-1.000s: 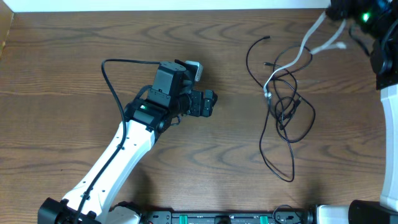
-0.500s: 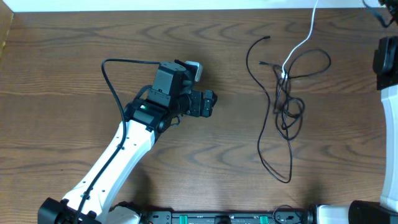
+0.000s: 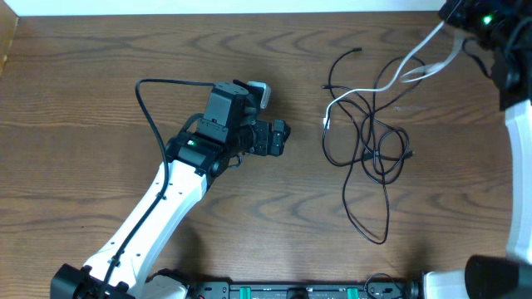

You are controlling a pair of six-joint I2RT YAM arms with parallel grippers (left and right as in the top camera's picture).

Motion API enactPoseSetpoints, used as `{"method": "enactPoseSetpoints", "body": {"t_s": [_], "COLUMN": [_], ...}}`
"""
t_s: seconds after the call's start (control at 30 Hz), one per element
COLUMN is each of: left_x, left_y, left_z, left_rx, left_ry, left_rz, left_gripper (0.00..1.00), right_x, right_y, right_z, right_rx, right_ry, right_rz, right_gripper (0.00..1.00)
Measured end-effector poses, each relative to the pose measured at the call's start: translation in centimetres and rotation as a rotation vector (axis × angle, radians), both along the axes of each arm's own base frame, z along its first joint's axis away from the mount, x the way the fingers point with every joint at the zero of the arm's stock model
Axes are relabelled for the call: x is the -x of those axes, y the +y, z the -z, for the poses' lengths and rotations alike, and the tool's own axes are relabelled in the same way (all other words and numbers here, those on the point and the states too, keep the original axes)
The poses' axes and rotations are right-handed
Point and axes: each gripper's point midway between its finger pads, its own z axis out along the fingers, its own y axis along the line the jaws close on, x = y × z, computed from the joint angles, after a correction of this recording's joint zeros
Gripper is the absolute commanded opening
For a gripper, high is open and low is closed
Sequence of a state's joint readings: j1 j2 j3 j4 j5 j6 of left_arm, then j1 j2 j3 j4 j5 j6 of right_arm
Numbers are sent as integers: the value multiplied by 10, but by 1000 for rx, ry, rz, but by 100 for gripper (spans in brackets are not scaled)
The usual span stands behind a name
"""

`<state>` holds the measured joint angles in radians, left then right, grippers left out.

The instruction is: Untangle cables

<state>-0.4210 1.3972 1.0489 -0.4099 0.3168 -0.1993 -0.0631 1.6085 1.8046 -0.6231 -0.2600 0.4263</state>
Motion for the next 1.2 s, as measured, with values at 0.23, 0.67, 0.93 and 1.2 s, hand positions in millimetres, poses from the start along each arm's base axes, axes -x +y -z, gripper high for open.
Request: {"method": "enactPoseSetpoints", "body": {"t_s": [0.23, 0.67, 0.93, 1.2], "left_x": [0, 1, 3, 5], "left_y": [0, 0, 1, 2], "left_z": [0, 2, 4, 7], "left_rx": [2, 0, -6, -12], "left_ry": [4, 11, 22, 37], "left_rz": [-3, -5, -5, -5], "left_gripper": [92, 92, 92, 92], "right_x": [-15, -25, -48, -55], "right_y": [0, 42, 33, -23], "right_z": [55, 54, 5, -11], "right_rx": [29, 66, 65, 105], "right_ry": [142, 94, -125, -191], "right_rz": [-20, -124, -93, 41], "right_gripper": [1, 1, 1, 1]}}
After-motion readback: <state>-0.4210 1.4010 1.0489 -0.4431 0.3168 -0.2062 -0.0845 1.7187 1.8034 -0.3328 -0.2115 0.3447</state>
